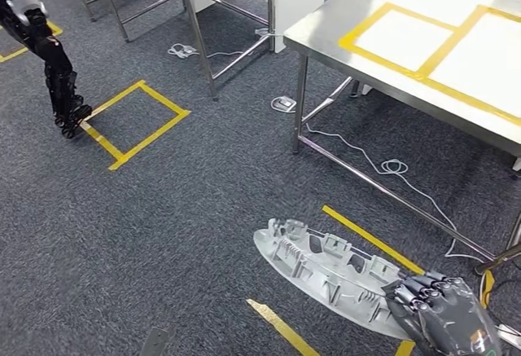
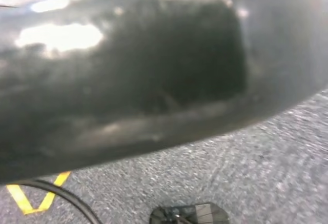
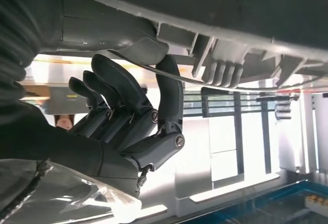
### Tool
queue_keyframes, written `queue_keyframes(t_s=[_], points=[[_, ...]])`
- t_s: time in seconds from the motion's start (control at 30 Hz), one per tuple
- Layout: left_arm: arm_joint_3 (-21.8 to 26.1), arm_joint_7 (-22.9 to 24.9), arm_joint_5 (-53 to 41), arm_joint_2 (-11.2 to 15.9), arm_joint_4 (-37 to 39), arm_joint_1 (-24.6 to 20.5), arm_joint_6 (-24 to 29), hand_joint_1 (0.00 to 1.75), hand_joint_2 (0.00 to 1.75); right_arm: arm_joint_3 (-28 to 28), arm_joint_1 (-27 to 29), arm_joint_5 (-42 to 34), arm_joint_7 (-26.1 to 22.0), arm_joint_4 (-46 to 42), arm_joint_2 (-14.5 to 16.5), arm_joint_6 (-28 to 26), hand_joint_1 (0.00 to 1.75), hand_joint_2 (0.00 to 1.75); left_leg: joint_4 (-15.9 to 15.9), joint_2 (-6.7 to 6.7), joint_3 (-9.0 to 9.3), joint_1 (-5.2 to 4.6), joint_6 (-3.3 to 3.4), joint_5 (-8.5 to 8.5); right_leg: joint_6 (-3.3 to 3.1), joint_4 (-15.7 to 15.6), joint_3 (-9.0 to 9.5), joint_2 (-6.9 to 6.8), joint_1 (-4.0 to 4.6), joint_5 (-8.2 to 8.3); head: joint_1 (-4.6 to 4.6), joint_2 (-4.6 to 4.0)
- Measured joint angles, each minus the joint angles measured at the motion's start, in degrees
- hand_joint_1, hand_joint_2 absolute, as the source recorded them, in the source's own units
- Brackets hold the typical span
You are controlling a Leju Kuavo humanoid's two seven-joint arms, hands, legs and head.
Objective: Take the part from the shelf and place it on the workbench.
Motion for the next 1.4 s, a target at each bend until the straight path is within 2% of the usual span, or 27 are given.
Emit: queue_keyframes(t_s=[0.07, 0.1, 0.13, 0.17, 0.2, 0.23, 0.3, 0.33, 0.37, 0.43, 0.5, 0.57, 0.7, 0.73, 0.77, 0.8, 0.87, 0.9, 0.93, 1.0, 1.07, 1.13, 1.27, 1.4], points=[[0.0, 0.0, 0.0, 0.0, 0.0, 0.1, 0.0, 0.00, 0.00, 0.0, -0.1, 0.0, 0.0, 0.0, 0.0, 0.0, 1.75, 1.75, 7.4, -1.95, -3.20, 0.17, -0.36, -3.87, -0.40, 0.0, -0.04, 0.87, -0.02, 0.06, -0.19, 0.01], [0.0, 0.0, 0.0, 0.0, 0.0, 0.1, 0.0, 0.00, 0.00, 0.0, -0.1, 0.0, 0.0, 0.0, 0.0, 0.0, 1.75, 1.75, 11.2, -2.25, -4.90, 0.19, -0.40, -5.32, -0.49, 0.0, -0.06, 1.41, 0.03, 0.08, -0.20, 0.01], [0.0, -0.1, 0.0, 0.0, 0.0, 0.2, 0.0, 0.00, 0.00, 0.0, -0.1, 0.0, 0.0, 0.0, 0.0, 0.0, 1.75, 1.75, 13.5, -2.36, -6.00, 0.19, -0.35, -5.76, -0.54, 0.0, -0.06, 2.01, 0.11, 0.09, -0.20, 0.01], [0.0, -0.1, 0.0, 0.0, 0.0, 0.3, 0.0, 0.00, 0.00, 0.0, -0.1, 0.0, 0.1, 0.0, 0.0, 0.0, 1.75, 1.75, 13.7, -2.45, -6.15, 0.18, -0.18, -5.02, -0.56, 0.1, -0.03, 2.65, 0.20, 0.10, -0.20, 0.01], [0.0, -0.1, 0.0, 0.0, 0.0, 0.3, 0.0, 0.00, 0.00, 0.0, -0.1, 0.0, 0.1, 0.0, 0.0, 0.0, 1.75, 1.75, 11.5, -2.68, -5.27, 0.15, 0.12, -3.23, -0.56, 0.1, 0.03, 3.28, 0.29, 0.11, -0.20, 0.01], [0.0, -0.1, -0.1, 0.0, 0.0, 0.3, 0.0, 0.00, 0.00, 0.0, -0.1, 0.0, 0.1, 0.0, 0.0, 0.0, 1.75, 1.75, 7.7, -3.33, -3.62, 0.10, 0.58, -0.84, -0.56, 0.1, 0.10, 3.90, 0.37, 0.12, -0.20, 0.01], [0.1, -0.1, -0.1, 0.2, 0.0, 0.3, 0.1, 0.00, 0.00, 0.0, -0.1, -0.1, 0.1, 0.0, 0.0, 0.0, 1.75, 1.75, 0.4, -5.57, -0.45, 0.02, 1.59, 2.35, -0.35, 0.1, 0.02, 5.00, 0.46, 0.19, -0.14, 0.01], [0.1, -0.1, -0.1, 0.2, 0.0, 0.2, 0.1, 0.00, 0.00, 0.0, -0.2, -0.1, 0.1, 0.0, 0.0, 0.0, 1.75, 1.75, -1.7, -6.38, 0.39, -0.04, 1.88, 2.90, -0.12, 0.2, -0.22, 5.51, 0.38, 0.29, -0.20, 0.01], [0.1, -0.1, -0.2, 0.3, 0.0, 0.2, 0.1, 0.00, 0.00, 0.0, -0.2, -0.1, 0.0, 0.0, 0.0, 0.0, 1.75, 1.75, -2.5, -6.68, 0.63, -0.10, 1.99, 2.80, 0.20, 0.2, -0.50, 5.98, 0.26, 0.43, -0.25, 0.01], [0.1, -0.1, -0.2, 0.3, 0.0, 0.0, 0.2, 0.00, 0.00, 0.0, -0.1, -0.1, 0.0, 0.0, 0.0, 0.0, 1.75, 1.75, -3.2, -5.80, 0.72, -0.01, 1.97, 3.00, 0.86, 0.2, -1.08, 6.55, 0.06, 0.59, -0.39, 0.01], [0.1, -0.2, -0.2, 0.2, 0.0, 0.0, 0.2, 0.00, 0.00, 0.0, -0.2, -0.1, 0.0, 0.0, 0.0, 0.0, 1.75, 1.75, -4.1, -4.77, 1.00, 0.27, 2.16, 3.44, 1.34, 1.6, -2.07, 4.87, 0.21, -0.53, -0.11, 0.01], [0.2, -0.2, -0.2, 0.2, 0.0, 0.0, 0.2, 0.00, 0.00, 0.0, -0.3, -0.1, 0.0, 0.0, 0.0, 0.0, 1.75, 1.75, -4.5, -4.23, 1.15, 0.36, 2.30, 3.63, 1.52, 3.3, -2.99, 2.96, 0.34, -1.88, 0.20, 0.02], [0.2, -0.2, -0.2, 0.2, 0.0, 0.0, 0.2, 0.00, 0.00, 0.0, -0.4, -0.1, 0.0, 0.0, 0.0, 0.0, 1.75, 1.75, -4.5, -4.03, 1.13, 0.35, 2.32, 3.63, 1.59, 4.5, -3.55, 2.57, 0.32, -2.56, 0.27, 0.01], [0.2, -0.2, -0.2, 0.2, 0.0, 0.0, 0.2, 0.00, 0.00, 0.0, -0.5, 0.0, 0.0, 0.0, 0.0, 0.0, 1.75, 1.75, -4.4, -3.89, 1.10, 0.35, 2.32, 3.63, 1.64, 5.5, -4.05, 2.32, 0.30, -3.10, 0.30, 0.01], [0.2, -0.2, -0.2, 0.2, 0.0, 0.0, 0.1, 0.00, 0.00, 0.0, -0.6, 0.0, 0.0, 0.0, 0.0, 0.0, 1.75, 1.75, -4.4, -3.59, 1.07, 0.33, 2.32, 3.62, 1.78, 8.0, -5.19, 1.97, 0.26, -4.17, 0.31, 0.00], [0.2, -0.2, -0.2, 0.1, 0.0, 0.1, 0.1, 0.00, 0.00, 0.0, -0.5, 0.8, 0.1, 0.0, 0.0, 0.0, 1.75, 1.75, -4.3, -2.95, 1.04, 0.36, 2.22, 3.54, 2.13, 9.1, -5.58, 1.51, 0.05, -4.01, 0.31, 0.00], [0.2, -0.2, -0.2, 0.0, 0.0, 0.1, 0.1, 0.00, 0.00, 0.0, -0.4, 2.6, 0.3, 0.1, 0.0, 0.0, 1.75, 1.75, -3.8, -1.81, 1.00, 0.40, 1.74, 3.19, 2.87, 6.6, -3.72, 0.50, -0.41, -2.19, 0.32, 0.00], [0.3, -0.2, -0.2, -0.1, 0.0, 0.0, 0.1, 0.00, 0.00, 0.0, -0.3, 3.5, 0.4, 0.1, 0.0, -0.1, 1.75, 1.75, -3.4, -1.43, 0.91, 0.34, 1.38, 2.95, 2.90, 3.2, -1.76, 0.24, -0.57, -0.63, 0.30, 0.00], [0.3, -0.2, -0.2, -0.1, 0.0, 0.0, 0.1, 0.00, 0.00, 0.0, -0.3, 3.7, 0.5, 0.2, 0.0, -0.2, 1.75, 1.75, -3.1, -1.41, 0.77, 0.19, 1.20, 2.72, 2.69, 1.0, -0.51, 0.13, -0.62, -0.21, 0.23, 0.01], [0.3, -0.2, -0.2, 0.0, 0.0, 0.0, 0.1, 0.00, 0.00, 0.0, -0.3, 3.8, 0.5, 0.2, 0.0, -0.4, 1.75, 1.75, -2.7, -1.41, 0.52, -0.08, 1.84, 2.58, 2.16, 0.3, -0.02, 0.28, -0.61, -0.22, 0.06, 0.01], [0.4, -0.2, -0.2, 0.0, 0.0, 0.0, 0.1, 0.00, 0.00, 0.0, -0.3, 3.9, 0.5, 0.2, 0.0, -0.4, 1.75, 1.75, -2.7, -1.43, 0.51, -0.10, 2.83, 2.74, 2.09, 0.3, -0.04, 0.33, -0.48, -0.20, 0.02, 0.00], [0.4, -0.2, -0.2, 0.0, 0.0, 0.0, 0.1, 0.00, 0.00, -0.1, -0.3, 3.9, 0.6, 0.2, 0.0, -0.5, 1.75, 1.75, -2.9, -1.43, 0.54, -0.01, 2.98, 2.89, 1.78, 0.3, -0.06, 0.36, -0.27, -0.23, 0.02, 0.00], [0.4, -0.2, -0.2, 0.0, 0.0, 0.0, 0.1, 0.00, 0.00, -0.1, -0.3, 3.9, 0.7, 0.2, 0.0, -0.6, 1.75, 1.75, -3.2, -1.43, 0.64, 0.18, 2.35, 3.20, 1.34, 0.4, -0.14, 0.34, -0.02, -0.24, 0.04, 0.00], [0.4, -0.2, -0.2, 0.0, 0.0, 0.0, 0.1, 0.00, 0.00, -0.1, -0.3, 3.8, 0.7, 0.2, 0.0, -0.6, 1.75, 1.75, -3.3, -1.43, 0.64, 0.39, 0.53, 3.20, 1.15, 0.6, -0.30, 0.34, 0.09, -0.29, 0.05, 0.00]])
